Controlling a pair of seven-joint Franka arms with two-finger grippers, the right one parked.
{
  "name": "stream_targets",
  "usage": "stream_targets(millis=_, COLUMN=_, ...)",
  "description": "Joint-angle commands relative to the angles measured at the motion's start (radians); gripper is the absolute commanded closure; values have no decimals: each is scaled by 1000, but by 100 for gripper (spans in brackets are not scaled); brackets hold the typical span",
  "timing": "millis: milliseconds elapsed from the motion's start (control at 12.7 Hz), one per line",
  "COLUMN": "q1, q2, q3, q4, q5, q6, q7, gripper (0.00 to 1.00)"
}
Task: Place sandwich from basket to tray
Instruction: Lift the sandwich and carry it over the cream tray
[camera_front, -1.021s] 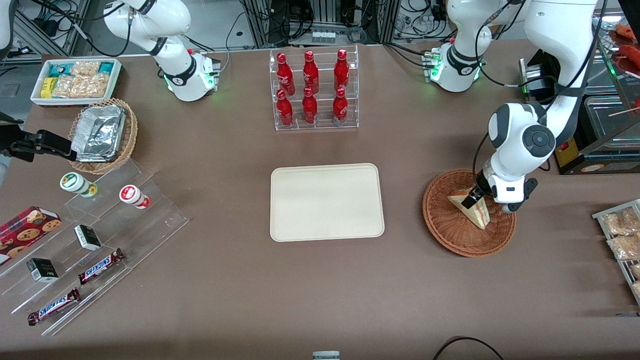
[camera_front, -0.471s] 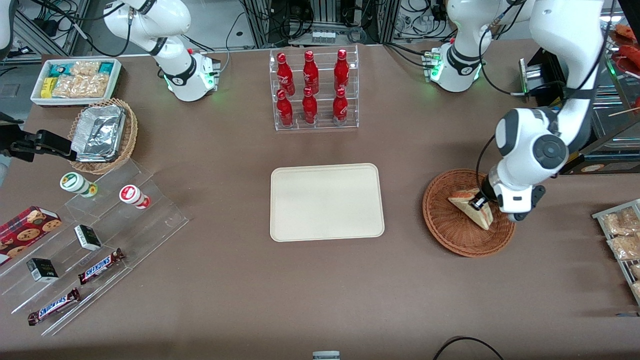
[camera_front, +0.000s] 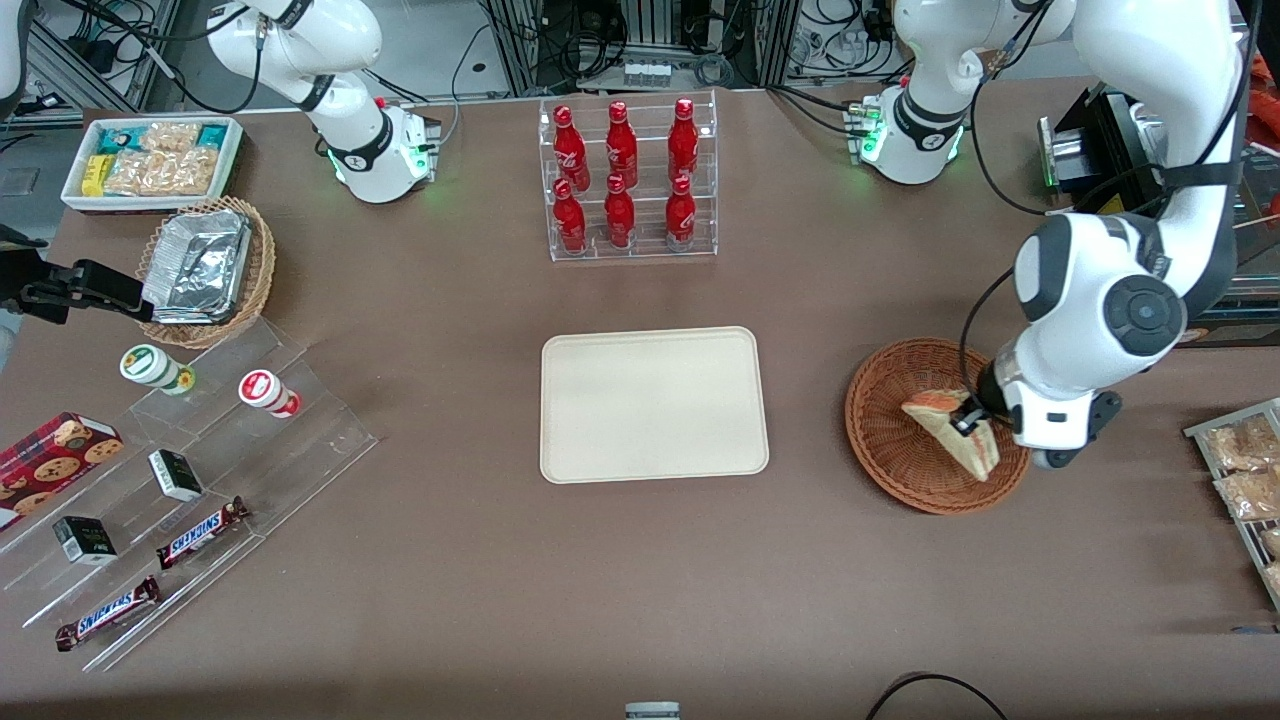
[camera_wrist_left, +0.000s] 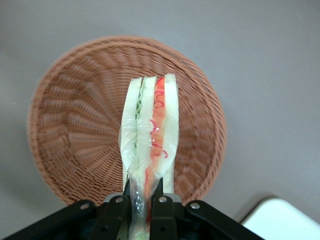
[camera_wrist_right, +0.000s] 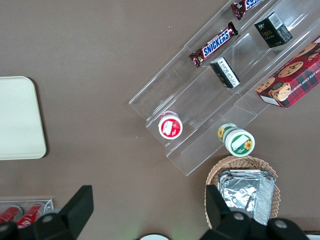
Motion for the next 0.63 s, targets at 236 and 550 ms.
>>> stream_targets(millis=236, q1=-195, q2=142, q3=-4, q4=175, q5=-5, q6=-69, q7=123, gripper=100)
stream_targets(millis=550, q1=-347, q2=245, q3=-4, q4=291, q5=-11, q6=-74, q7=53, gripper=100)
